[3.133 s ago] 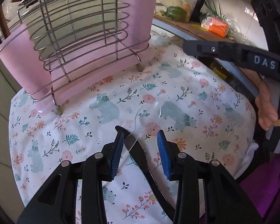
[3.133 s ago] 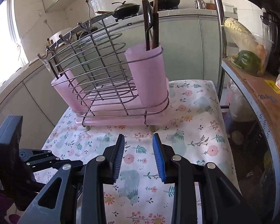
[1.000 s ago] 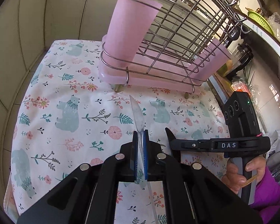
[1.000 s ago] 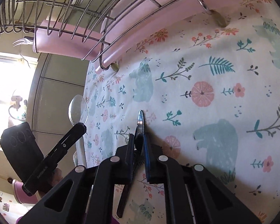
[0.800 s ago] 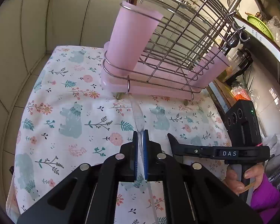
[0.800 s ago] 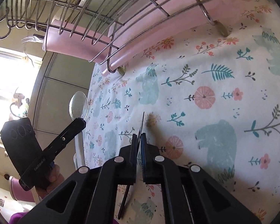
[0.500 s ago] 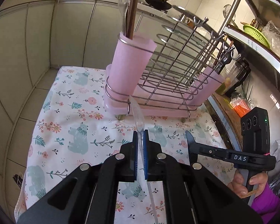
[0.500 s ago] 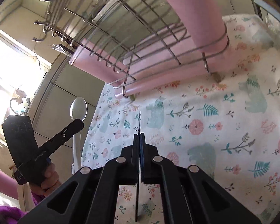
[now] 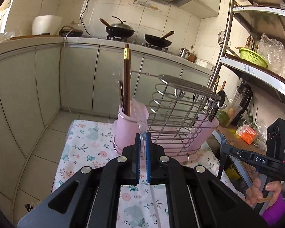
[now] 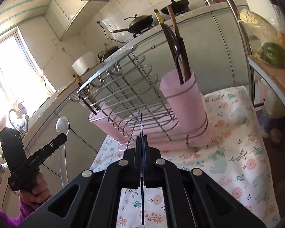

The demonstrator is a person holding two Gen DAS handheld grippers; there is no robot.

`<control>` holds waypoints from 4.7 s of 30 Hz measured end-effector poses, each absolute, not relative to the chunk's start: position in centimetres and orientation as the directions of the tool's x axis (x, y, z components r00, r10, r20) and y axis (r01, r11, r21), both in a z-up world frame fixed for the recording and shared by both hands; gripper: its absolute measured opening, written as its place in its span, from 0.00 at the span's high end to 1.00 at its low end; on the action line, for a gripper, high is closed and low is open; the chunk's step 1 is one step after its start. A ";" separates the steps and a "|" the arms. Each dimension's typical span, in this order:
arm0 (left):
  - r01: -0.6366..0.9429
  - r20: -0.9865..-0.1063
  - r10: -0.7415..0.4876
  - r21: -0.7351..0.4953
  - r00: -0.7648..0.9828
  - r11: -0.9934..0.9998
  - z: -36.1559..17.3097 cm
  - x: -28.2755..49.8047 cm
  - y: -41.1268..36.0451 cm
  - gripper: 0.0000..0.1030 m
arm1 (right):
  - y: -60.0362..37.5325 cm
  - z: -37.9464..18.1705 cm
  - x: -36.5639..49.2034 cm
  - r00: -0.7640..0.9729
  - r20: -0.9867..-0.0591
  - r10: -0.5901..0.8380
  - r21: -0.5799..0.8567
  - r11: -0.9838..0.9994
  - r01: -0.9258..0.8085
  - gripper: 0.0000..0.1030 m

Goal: Organize utensils
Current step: 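Lift the clear spoon toward the pink cup while right tool lifts the black knife, then lower the clear spoon into the pink cup while right tool inserts the black knife, then open both tools and pull them back from the pink cup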

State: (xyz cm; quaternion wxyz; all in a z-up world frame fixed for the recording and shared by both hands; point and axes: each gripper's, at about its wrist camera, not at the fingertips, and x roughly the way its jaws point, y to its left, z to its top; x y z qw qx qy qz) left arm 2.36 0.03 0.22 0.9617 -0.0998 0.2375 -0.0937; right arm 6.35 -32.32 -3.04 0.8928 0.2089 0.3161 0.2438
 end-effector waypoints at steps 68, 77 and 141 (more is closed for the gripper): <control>-0.109 0.080 0.116 -0.089 0.990 0.990 2.2 11.1 -3.7 0.96 | -33.1 -0.2 12.4 0.930 -0.212 0.299 0.268 0.933 -0.239 0.99; -0.169 0.145 0.171 -0.028 0.975 0.985 0.9 11.3 -4.3 0.96 | -33.0 -1.1 12.8 0.921 -0.232 0.312 0.280 0.929 -0.244 0.99; 0.032 -0.316 -0.073 -0.132 0.946 0.991 -3.2 6.4 -3.7 0.60 | -31.8 -3.0 9.2 0.854 -0.407 0.324 0.261 0.937 -0.232 0.75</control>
